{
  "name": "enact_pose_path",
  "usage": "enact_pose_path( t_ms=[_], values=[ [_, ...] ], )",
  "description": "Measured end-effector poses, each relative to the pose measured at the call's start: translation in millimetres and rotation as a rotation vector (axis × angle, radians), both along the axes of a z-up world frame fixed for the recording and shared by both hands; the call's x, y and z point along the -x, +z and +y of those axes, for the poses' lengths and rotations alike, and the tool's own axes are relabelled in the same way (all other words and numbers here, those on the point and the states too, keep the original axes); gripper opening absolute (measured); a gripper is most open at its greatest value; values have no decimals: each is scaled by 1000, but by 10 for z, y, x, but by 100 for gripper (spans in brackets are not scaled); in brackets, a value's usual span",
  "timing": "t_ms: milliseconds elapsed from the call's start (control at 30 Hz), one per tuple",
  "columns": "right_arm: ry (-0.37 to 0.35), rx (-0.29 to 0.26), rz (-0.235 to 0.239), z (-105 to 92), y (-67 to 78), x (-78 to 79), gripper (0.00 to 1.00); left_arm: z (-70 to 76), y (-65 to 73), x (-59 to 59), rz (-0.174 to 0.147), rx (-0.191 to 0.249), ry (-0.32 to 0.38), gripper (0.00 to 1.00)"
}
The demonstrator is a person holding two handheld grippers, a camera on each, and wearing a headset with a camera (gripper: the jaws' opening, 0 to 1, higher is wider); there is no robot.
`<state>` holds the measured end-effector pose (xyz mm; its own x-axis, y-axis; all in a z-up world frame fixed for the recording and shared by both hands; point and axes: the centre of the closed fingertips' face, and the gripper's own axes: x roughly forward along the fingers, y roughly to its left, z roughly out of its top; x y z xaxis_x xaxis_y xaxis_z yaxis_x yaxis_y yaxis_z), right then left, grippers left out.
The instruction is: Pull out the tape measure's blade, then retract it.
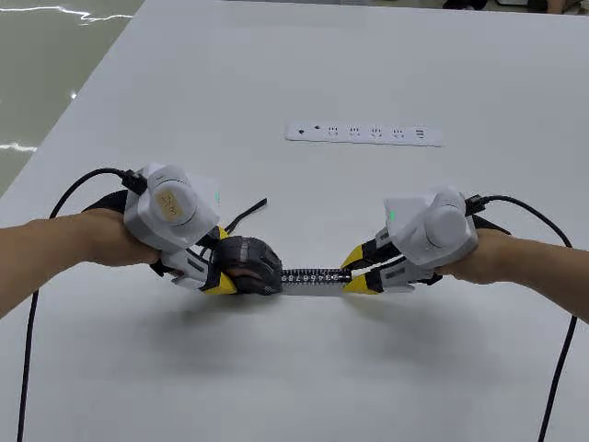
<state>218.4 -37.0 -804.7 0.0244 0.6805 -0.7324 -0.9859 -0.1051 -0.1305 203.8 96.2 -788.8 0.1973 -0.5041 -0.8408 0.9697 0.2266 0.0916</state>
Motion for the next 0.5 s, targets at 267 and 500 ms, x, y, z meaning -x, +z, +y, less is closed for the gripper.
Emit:
enact_pose_path(
  t_ms=[267, 500],
  values=[
    [-2, 3, 0, -38, -10, -4, 12, -12, 9, 10, 2, 2, -1, 27],
    [-6, 2, 3, -71, -12, 19, 12, -14, 5, 7, 4, 1, -4, 27]
  ],
)
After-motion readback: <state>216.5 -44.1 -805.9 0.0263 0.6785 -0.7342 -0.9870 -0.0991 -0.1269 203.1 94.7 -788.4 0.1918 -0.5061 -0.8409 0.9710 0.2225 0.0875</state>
